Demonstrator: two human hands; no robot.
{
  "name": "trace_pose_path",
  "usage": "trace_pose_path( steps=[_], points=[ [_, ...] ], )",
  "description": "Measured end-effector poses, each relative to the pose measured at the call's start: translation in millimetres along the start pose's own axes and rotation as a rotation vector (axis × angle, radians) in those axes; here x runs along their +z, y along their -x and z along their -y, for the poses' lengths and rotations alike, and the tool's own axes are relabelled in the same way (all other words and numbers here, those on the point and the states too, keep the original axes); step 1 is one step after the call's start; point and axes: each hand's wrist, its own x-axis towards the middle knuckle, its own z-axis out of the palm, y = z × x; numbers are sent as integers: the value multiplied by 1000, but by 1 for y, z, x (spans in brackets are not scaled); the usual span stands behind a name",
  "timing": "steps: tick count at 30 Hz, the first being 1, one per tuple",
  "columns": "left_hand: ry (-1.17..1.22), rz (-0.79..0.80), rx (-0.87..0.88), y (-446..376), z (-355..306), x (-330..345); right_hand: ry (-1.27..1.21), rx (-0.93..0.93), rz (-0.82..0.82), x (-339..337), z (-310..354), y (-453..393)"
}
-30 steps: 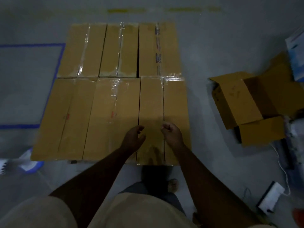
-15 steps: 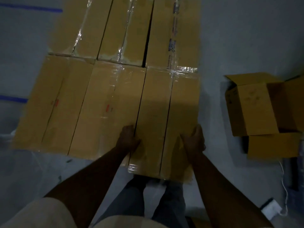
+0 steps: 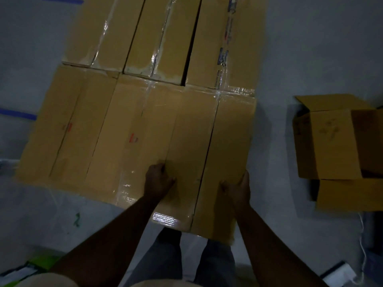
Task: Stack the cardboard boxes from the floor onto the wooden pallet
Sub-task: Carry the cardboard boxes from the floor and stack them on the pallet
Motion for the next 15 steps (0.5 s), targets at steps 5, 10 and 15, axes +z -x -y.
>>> trace_pose_path(
  steps=[5,10,15],
  points=[
    [-68,10,-12,-3,-6,4,119,-38,37,4,-7,-5],
    [-88,-16,37,0,-21,1,173,-83,11,9,-11,-4],
    [-295,3,164,0,-19,4,216,-112,11,14,-19,-10]
  ],
)
